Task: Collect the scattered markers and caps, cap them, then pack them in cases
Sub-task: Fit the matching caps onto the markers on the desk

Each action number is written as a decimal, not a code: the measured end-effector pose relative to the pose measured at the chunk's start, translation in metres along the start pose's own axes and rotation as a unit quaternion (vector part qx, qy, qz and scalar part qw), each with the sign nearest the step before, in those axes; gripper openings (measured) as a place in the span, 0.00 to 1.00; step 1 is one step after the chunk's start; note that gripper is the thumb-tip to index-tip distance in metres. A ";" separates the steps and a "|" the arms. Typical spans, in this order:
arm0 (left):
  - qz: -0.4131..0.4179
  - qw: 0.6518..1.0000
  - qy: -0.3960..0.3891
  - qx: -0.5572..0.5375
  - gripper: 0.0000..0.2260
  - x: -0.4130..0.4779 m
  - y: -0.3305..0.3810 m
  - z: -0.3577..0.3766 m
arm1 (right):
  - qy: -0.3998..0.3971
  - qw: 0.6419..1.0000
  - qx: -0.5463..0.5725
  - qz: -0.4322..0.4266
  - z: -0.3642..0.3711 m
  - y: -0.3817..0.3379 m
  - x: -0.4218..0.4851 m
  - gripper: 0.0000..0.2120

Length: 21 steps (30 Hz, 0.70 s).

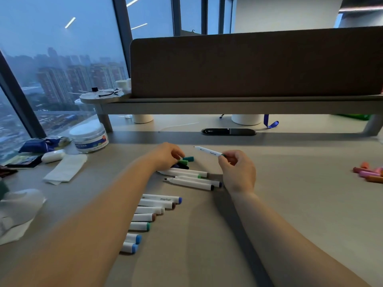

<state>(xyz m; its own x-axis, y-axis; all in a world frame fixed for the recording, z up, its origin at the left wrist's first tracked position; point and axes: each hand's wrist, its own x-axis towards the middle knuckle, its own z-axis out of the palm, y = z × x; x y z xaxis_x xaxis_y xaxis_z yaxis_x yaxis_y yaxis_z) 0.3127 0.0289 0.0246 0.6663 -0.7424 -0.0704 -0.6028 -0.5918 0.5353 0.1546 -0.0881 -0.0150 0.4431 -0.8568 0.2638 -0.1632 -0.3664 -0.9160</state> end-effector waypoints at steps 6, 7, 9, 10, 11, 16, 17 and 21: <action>0.009 1.000 0.018 0.002 0.10 -0.001 -0.004 -0.004 | -0.003 1.000 0.018 0.004 0.000 0.002 0.002 0.02; 0.011 1.000 0.018 0.010 0.09 0.000 -0.005 -0.005 | -0.007 1.000 0.018 0.002 0.000 0.002 0.002 0.02; 0.016 0.999 0.014 0.034 0.10 -0.001 -0.006 -0.006 | -0.013 1.000 0.013 -0.007 0.001 0.003 0.002 0.03; 0.018 0.999 0.013 0.045 0.09 -0.001 -0.007 -0.006 | -0.016 1.000 0.009 -0.014 0.001 0.003 0.001 0.03; 0.019 0.998 0.012 0.052 0.08 -0.002 -0.008 -0.007 | -0.020 1.000 0.005 -0.020 0.002 0.003 0.001 0.03; 0.030 0.997 -0.015 0.072 0.06 -0.005 -0.011 -0.013 | -0.023 0.999 -0.007 -0.040 0.003 0.002 -0.002 0.05; 0.034 0.996 -0.020 0.076 0.07 -0.006 -0.011 -0.013 | -0.021 0.999 -0.004 -0.040 0.003 0.002 -0.002 0.05; 0.047 0.995 -0.030 0.081 0.09 -0.008 -0.013 -0.016 | -0.012 0.999 0.004 -0.040 0.002 0.002 -0.002 0.05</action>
<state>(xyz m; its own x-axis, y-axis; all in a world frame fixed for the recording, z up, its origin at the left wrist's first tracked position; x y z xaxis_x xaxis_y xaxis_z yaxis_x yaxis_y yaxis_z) 0.3226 0.0476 0.0314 0.5787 -0.8117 -0.0789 -0.7279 -0.5578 0.3989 0.1555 -0.0865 -0.0177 0.4749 -0.8164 0.3286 -0.1190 -0.4295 -0.8952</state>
